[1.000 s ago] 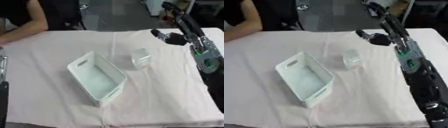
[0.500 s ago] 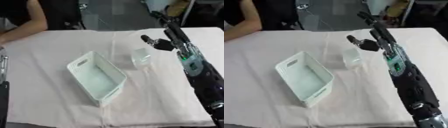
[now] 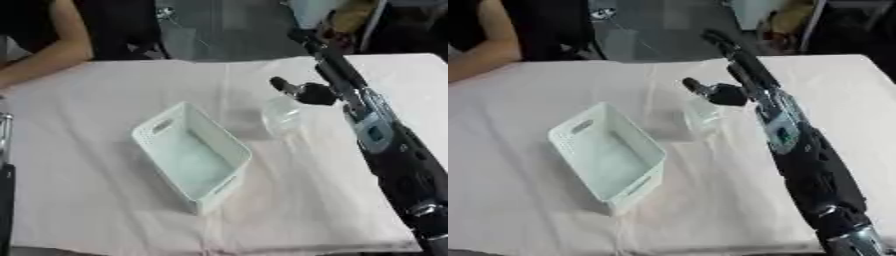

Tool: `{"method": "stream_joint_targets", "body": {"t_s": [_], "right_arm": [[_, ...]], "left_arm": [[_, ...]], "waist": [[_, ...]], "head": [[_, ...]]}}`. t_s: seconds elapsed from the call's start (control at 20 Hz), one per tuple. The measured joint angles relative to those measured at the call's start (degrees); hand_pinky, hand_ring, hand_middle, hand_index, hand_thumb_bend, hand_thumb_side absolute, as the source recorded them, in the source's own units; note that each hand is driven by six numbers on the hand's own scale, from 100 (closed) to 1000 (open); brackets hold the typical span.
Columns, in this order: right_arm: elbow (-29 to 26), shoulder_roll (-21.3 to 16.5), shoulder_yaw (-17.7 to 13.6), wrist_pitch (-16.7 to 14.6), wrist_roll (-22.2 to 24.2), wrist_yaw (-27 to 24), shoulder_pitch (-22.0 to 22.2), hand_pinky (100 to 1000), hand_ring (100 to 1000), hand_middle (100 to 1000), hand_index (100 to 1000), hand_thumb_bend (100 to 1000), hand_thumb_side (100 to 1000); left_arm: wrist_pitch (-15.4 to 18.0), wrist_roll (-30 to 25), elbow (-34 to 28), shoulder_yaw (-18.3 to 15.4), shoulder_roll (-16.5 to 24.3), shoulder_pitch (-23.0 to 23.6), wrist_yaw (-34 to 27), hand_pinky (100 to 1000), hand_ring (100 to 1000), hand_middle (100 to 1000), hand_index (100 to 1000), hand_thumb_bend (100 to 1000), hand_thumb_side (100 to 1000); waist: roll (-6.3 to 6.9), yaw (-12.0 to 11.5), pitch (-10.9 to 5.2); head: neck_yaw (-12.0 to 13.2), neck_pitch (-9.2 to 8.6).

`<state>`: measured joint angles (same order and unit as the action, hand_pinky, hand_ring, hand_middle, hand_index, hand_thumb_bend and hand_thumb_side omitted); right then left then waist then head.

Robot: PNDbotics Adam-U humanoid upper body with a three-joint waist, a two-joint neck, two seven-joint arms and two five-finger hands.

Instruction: Pick up objects on the table and place them in the box.

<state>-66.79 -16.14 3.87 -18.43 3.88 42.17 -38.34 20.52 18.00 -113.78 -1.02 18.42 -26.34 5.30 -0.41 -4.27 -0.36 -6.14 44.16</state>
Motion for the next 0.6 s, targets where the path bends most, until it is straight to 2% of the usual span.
{"method": "stream_joint_targets", "body": {"t_s": [0.6], "right_arm": [[2.9, 3.13, 1.7, -1.73, 1.73, 1.09, 1.15, 970, 1000, 1000, 1000, 472, 753]], "left_arm": [[-0.15, -0.23, 0.0, 0.32, -0.02, -0.04, -0.06, 552, 600, 655, 787, 149, 709]], "waist": [[0.03, 0.0, 0.06]], "head": [[-0.02, 0.0]]}}
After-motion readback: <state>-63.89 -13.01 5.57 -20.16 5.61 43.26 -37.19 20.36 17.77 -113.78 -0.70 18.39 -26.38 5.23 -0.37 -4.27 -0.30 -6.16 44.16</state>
